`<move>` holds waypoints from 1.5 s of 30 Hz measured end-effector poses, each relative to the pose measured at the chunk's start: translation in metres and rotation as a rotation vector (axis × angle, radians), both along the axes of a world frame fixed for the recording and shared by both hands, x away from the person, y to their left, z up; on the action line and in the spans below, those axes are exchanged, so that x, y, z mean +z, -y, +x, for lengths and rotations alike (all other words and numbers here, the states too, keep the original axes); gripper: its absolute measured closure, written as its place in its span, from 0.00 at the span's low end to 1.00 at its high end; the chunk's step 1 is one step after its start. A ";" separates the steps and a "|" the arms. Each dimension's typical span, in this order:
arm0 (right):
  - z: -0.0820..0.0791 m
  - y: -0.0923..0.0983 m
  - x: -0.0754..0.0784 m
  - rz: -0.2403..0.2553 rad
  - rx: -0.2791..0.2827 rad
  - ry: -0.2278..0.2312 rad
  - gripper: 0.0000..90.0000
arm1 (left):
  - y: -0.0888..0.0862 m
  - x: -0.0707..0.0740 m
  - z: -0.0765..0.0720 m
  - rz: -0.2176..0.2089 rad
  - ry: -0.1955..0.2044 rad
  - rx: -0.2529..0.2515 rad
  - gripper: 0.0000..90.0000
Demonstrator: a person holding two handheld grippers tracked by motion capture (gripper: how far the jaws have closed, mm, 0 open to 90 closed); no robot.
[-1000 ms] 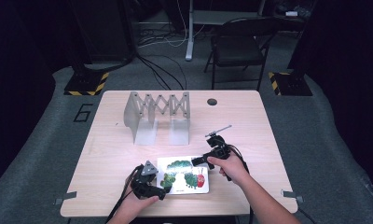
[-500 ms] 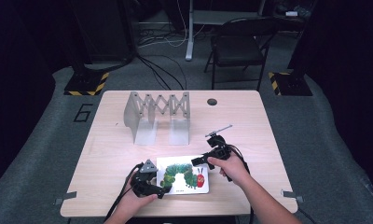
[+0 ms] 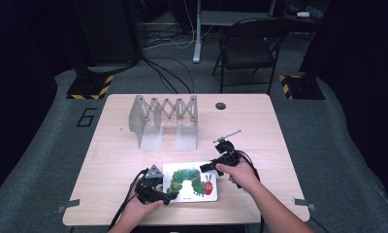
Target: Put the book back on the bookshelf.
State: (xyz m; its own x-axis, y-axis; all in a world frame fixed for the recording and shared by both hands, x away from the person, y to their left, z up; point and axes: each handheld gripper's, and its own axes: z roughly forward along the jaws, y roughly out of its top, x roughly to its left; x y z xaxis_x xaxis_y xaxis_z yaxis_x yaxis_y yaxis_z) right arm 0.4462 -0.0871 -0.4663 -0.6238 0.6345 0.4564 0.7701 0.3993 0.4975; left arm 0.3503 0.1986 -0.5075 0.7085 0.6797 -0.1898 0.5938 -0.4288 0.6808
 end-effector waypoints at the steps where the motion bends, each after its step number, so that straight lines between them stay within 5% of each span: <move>1: 0.000 0.000 0.000 -0.002 0.000 0.004 0.54 | 0.000 0.000 0.000 -0.005 -0.008 -0.001 0.21; 10: 0.000 0.000 0.001 0.004 -0.001 0.008 0.55 | -0.004 0.003 0.002 -0.019 -0.014 0.014 0.29; 18: -0.001 0.000 0.002 0.008 -0.006 0.015 0.56 | -0.010 0.007 0.006 -0.053 -0.066 0.048 0.40; 33: 0.002 -0.002 0.020 0.026 -0.026 0.063 0.57 | -0.018 0.022 0.021 -0.053 -0.018 0.108 0.56; 45: 0.001 -0.006 0.030 0.031 -0.005 0.089 0.59 | -0.024 0.030 0.024 -0.033 -0.008 0.094 0.63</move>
